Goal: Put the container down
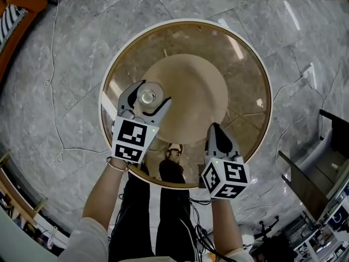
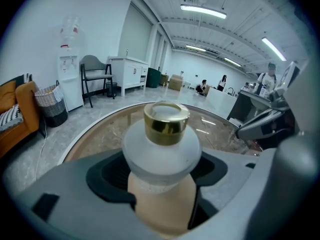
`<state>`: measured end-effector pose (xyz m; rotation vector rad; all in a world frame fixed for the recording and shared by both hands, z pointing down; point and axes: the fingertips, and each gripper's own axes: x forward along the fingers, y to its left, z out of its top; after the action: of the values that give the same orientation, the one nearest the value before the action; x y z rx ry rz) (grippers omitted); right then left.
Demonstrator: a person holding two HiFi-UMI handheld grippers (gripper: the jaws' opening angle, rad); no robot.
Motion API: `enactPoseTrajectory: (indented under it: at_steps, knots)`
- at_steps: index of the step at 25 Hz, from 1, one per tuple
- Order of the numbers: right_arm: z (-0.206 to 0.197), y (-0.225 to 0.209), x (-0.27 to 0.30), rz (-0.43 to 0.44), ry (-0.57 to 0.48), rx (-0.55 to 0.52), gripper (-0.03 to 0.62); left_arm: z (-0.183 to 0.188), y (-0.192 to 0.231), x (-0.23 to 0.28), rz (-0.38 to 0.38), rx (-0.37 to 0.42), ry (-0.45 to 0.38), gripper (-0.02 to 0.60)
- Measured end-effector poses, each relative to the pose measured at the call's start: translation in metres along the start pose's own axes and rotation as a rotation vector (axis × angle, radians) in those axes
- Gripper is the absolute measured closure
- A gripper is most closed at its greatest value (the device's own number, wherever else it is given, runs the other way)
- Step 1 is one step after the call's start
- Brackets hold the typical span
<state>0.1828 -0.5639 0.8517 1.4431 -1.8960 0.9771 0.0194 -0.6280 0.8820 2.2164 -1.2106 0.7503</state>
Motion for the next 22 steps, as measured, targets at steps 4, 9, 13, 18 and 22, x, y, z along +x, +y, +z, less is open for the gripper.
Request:
enactPoseTrajectory:
  at_steps: [4,9,13,18,22]
  knots:
    - [-0.0012,-0.0009,-0.0003,-0.003,0.001,0.002,0.571,0.0005,-0.0012,0.0005,0.009,0.022,-0.009,0.244]
    - [-0.0031,0.0012,-0.0006,-0.002,0.004,0.003,0.571,-0.0016,-0.0031,0.0006,0.025,0.093,-0.018,0.244]
    - [-0.0033,0.0036,-0.0011,0.001,0.001,0.000,0.571,-0.0039,-0.0037,-0.0003,0.030,0.120,-0.028,0.244]
    - [-0.0026,0.0050,-0.0034,0.003,-0.004,-0.005,0.571,-0.0019,-0.0057,-0.0012,0.019,0.103,-0.045,0.244]
    - [-0.0034,0.0070,-0.0072,0.006,-0.007,-0.007,0.571,0.0012,-0.0077,-0.0051,0.000,0.021,-0.080,0.230]
